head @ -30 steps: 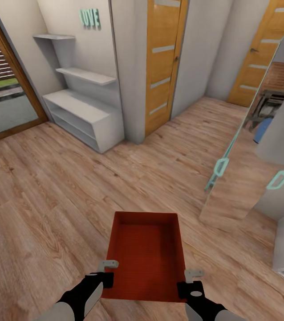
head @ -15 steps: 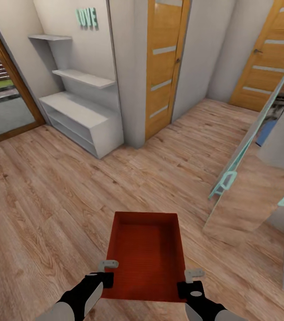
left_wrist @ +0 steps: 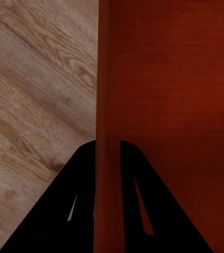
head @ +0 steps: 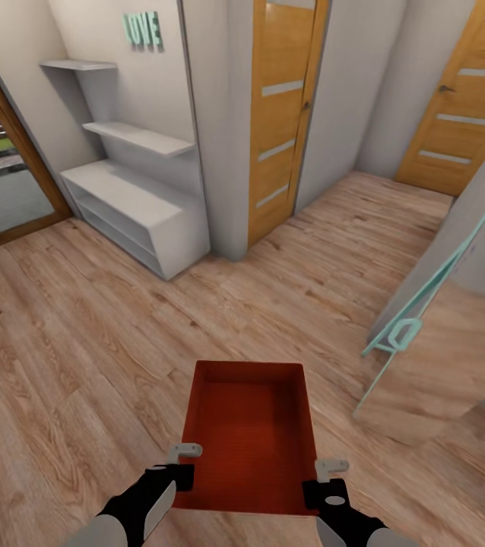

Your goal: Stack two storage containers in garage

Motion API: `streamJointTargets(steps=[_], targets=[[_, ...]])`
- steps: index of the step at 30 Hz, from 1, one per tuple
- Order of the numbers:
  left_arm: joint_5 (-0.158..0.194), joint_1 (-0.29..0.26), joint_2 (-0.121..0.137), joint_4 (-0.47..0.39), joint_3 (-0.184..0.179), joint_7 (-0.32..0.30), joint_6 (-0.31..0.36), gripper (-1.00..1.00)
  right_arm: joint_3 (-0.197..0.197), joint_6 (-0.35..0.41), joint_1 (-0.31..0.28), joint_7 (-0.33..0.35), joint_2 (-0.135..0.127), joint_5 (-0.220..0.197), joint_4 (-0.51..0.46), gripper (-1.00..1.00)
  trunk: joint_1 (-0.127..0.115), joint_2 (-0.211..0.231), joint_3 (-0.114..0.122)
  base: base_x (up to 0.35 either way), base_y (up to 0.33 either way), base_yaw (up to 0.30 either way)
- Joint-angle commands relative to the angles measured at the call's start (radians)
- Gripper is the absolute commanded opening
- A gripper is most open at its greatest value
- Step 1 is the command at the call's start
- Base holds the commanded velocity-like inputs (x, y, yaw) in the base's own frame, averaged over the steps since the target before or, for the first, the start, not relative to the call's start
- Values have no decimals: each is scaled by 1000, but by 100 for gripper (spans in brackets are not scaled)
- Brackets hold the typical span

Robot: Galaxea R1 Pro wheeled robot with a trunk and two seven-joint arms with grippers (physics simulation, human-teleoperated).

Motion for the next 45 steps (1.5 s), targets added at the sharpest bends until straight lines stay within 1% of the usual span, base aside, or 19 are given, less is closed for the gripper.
streamJointTargets(steps=[1,45], targets=[[23,0,3,-5,-35,11,3,-100,5,1,0,4,-19,-25,-1,-100,1,-2,-1,334,0,0],[21,0,3,-5,-35,11,4,-100,5,0,0,4,-21,-25,-1,-100,1,-2,-1,334,0,0]])
